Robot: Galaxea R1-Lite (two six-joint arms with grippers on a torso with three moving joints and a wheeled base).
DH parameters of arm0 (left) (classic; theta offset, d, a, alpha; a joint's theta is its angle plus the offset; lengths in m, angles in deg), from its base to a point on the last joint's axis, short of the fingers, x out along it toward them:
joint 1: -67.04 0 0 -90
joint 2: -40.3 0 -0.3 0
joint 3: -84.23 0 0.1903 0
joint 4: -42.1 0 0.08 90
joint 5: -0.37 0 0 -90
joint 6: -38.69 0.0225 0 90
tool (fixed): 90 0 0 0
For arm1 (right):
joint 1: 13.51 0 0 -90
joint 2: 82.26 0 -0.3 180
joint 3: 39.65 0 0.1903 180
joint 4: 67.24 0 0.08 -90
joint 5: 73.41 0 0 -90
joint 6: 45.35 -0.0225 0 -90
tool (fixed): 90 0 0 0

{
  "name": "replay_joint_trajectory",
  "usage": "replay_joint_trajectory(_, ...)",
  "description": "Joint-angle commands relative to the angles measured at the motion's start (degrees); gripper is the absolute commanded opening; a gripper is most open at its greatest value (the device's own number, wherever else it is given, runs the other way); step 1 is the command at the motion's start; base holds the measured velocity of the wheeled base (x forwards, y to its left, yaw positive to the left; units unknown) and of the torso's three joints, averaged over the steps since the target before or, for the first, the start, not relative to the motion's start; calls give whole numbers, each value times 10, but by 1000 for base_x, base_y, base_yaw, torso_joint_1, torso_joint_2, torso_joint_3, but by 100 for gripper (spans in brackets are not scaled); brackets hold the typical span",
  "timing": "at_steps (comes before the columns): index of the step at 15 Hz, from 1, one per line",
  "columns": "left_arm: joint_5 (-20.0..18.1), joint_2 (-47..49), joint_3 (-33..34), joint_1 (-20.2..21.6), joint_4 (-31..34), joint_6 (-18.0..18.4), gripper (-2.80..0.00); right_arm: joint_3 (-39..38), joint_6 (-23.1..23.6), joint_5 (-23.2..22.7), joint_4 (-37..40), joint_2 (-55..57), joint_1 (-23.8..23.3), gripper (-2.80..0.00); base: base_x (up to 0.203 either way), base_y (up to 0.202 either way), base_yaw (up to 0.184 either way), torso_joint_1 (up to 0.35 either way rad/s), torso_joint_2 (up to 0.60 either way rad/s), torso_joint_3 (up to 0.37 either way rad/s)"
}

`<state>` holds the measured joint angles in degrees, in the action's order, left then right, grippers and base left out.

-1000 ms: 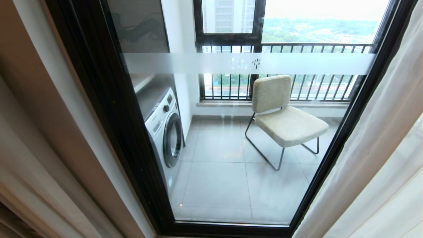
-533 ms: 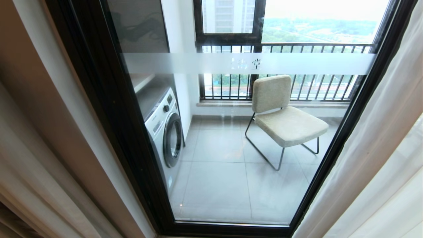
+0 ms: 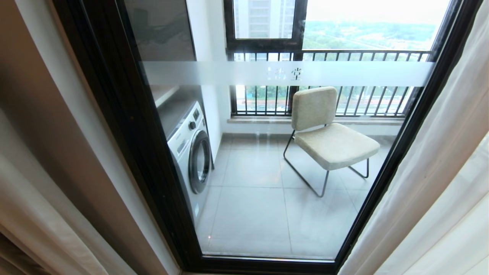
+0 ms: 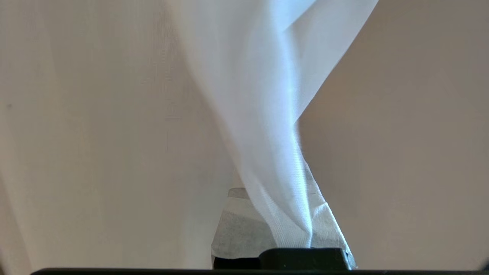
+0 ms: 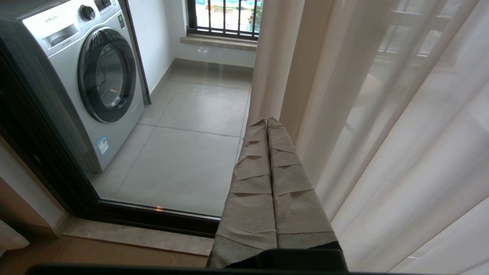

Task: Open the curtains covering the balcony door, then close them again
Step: Close the inner curtains on both sides

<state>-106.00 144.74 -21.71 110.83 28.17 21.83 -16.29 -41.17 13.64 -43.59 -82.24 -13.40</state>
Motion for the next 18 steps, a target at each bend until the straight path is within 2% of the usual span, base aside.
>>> replay_joint_trajectory(1, -4, -58, 40, 0, -2, -1, -280, 0, 0, 0, 0, 0, 0, -280, 0, 0, 0, 0, 0, 0)
replay_joint_trajectory(3, -18, -87, 66, 0, -2, -1, -280, 0, 0, 0, 0, 0, 0, -280, 0, 0, 0, 0, 0, 0)
replay_joint_trajectory(5, -54, -106, 69, -4, -1, -11, -280, 0, 0, 0, 1, 0, 0, -280, 0, 0, 0, 0, 0, 0)
replay_joint_trajectory(10, -113, -158, 118, -23, -2, -25, -280, 0, 0, 0, 1, 0, 0, -280, 0, 0, 0, 0, 0, 0)
replay_joint_trajectory(14, -121, -178, 124, -92, -2, -26, -280, 0, 0, 0, 0, 0, 0, -280, 0, 0, 0, 0, 0, 0)
replay_joint_trajectory(18, -119, -194, 129, -192, -1, -26, -280, 0, 0, 0, 0, 0, 1, -280, 0, 0, 0, 0, 0, 0)
